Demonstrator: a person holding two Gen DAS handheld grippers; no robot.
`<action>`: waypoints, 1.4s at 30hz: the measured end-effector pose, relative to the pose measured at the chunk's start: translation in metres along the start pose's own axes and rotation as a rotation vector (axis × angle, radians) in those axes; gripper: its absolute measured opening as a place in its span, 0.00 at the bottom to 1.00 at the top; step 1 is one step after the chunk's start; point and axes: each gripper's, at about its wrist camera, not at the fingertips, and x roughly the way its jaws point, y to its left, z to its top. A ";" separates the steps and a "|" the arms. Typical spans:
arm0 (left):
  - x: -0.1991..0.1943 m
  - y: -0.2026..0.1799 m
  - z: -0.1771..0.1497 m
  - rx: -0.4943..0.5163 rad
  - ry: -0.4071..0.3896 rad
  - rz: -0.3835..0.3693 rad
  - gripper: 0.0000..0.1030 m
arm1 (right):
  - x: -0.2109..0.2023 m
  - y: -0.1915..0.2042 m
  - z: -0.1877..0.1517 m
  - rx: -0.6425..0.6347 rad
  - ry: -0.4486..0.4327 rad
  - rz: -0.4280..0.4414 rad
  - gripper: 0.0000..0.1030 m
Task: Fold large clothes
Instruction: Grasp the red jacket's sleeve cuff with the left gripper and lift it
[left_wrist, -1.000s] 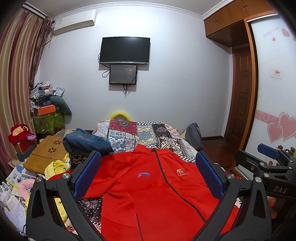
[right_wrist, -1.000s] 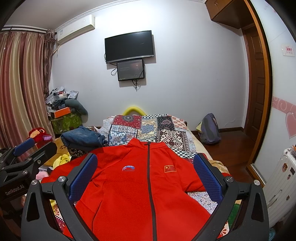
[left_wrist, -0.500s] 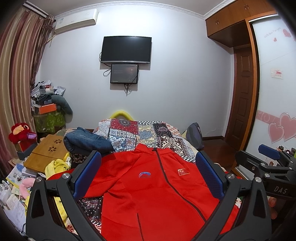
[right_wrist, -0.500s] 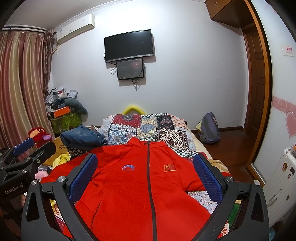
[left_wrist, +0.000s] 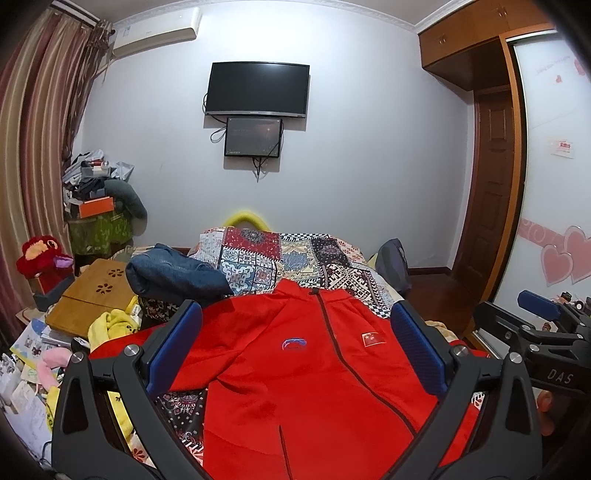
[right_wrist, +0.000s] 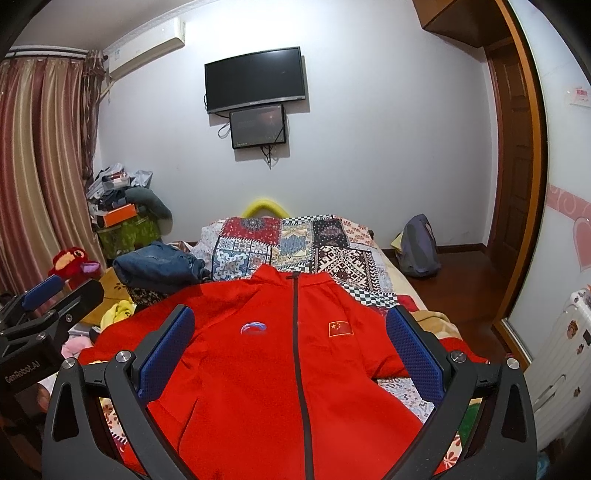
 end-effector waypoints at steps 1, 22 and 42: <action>0.005 0.003 0.001 0.000 0.001 0.007 1.00 | 0.003 0.000 0.000 -0.001 0.004 0.000 1.00; 0.159 0.179 -0.027 -0.084 0.221 0.461 1.00 | 0.107 -0.018 -0.002 -0.015 0.166 -0.066 1.00; 0.182 0.393 -0.188 -0.740 0.625 0.451 0.89 | 0.184 -0.015 -0.029 -0.096 0.367 -0.134 1.00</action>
